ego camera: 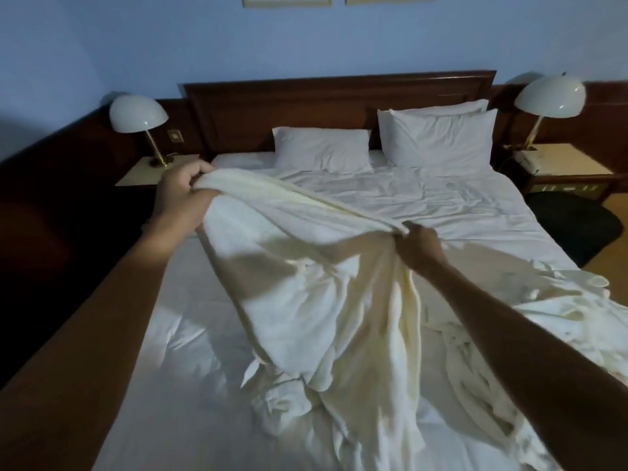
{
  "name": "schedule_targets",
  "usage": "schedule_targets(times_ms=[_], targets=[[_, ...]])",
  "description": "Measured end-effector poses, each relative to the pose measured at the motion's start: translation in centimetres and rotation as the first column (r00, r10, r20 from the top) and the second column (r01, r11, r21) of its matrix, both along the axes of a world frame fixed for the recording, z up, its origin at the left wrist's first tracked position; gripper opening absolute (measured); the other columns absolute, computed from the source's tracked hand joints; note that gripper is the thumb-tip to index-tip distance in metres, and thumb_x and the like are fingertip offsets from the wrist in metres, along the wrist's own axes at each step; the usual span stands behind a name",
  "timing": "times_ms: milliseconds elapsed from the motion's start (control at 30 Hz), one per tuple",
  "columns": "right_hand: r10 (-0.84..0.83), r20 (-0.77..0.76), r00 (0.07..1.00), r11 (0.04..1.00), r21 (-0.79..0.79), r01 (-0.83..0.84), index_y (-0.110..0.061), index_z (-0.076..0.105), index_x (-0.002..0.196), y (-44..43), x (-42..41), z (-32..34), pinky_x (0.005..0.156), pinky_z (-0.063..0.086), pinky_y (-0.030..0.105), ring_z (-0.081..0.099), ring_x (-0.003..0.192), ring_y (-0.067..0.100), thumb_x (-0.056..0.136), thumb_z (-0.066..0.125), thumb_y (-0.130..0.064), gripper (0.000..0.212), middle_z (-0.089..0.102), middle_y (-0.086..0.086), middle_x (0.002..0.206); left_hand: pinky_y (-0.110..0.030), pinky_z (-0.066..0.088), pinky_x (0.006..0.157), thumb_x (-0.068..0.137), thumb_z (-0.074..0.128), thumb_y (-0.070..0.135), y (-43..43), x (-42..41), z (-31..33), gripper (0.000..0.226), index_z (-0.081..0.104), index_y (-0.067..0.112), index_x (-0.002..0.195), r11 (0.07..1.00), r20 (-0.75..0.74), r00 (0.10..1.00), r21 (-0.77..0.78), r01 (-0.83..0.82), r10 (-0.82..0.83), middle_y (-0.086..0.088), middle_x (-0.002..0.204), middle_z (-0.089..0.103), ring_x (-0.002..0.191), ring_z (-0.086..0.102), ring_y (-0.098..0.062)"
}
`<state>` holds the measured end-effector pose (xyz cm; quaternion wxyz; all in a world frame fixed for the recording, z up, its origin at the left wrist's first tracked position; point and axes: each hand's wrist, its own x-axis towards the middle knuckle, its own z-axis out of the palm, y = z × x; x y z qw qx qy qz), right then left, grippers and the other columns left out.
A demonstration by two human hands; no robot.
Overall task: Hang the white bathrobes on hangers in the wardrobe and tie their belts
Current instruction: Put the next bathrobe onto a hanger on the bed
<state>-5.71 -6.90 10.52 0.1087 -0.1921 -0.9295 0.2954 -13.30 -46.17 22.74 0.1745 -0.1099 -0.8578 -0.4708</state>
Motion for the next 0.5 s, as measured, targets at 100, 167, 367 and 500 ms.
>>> schedule_targets(times_ms=[100, 167, 367, 500], targets=[[-0.077, -0.204, 0.976, 0.996, 0.023, 0.084, -0.007, 0.066, 0.122, 3.0, -2.2, 7.3, 0.091, 0.049, 0.040, 0.062, 0.113, 0.042, 0.093, 0.055, -0.030, 0.039, 0.064, 0.025, 0.123, -0.024, 0.044, 0.066, 0.081, 0.075, 0.014, 0.2, -1.1, -1.5, 0.015, 0.068, 0.020, 0.093, 0.992, -0.004, 0.997, -0.097, -0.077, 0.077, 0.008, 0.082, 0.065, 0.084, 0.065, -0.020], [-0.066, -0.327, 0.943, 0.992, 0.077, 0.096, -0.005, 0.067, 0.117, 4.3, -3.3, 12.5, 0.088, 0.049, 0.039, 0.061, 0.108, 0.041, 0.092, 0.054, -0.018, 0.031, 0.061, 0.023, 0.119, -0.026, 0.042, 0.068, 0.081, 0.077, 0.017, 1.2, -2.1, -0.8, 0.016, 0.068, 0.017, 0.093, 0.985, -0.089, 0.987, -0.099, -0.142, 0.133, 0.005, 0.082, 0.062, 0.080, 0.059, -0.019], [-0.066, -0.488, 0.870, 0.990, 0.074, 0.117, -0.016, 0.070, 0.112, 5.9, -3.7, 21.5, 0.084, 0.057, 0.043, 0.067, 0.100, 0.034, 0.087, 0.047, -0.013, 0.034, 0.073, 0.014, 0.105, -0.036, 0.048, 0.080, 0.083, 0.071, 0.012, 1.6, -4.2, 3.4, 0.024, 0.064, 0.016, 0.105, 0.936, -0.297, 0.930, -0.205, -0.285, 0.218, -0.009, 0.102, 0.071, 0.093, 0.064, -0.031], [-0.149, -0.532, 0.833, 0.988, -0.039, 0.152, -0.021, 0.066, 0.117, 6.9, -3.0, 21.9, 0.081, 0.047, 0.031, 0.063, 0.108, 0.031, 0.086, 0.047, -0.012, 0.037, 0.071, 0.010, 0.114, -0.041, 0.050, 0.081, 0.084, 0.068, 0.013, -0.2, -4.3, 1.5, 0.018, 0.063, 0.014, 0.101, 0.920, -0.254, 0.923, -0.192, -0.342, 0.290, -0.015, 0.102, 0.070, 0.095, 0.064, -0.037]])
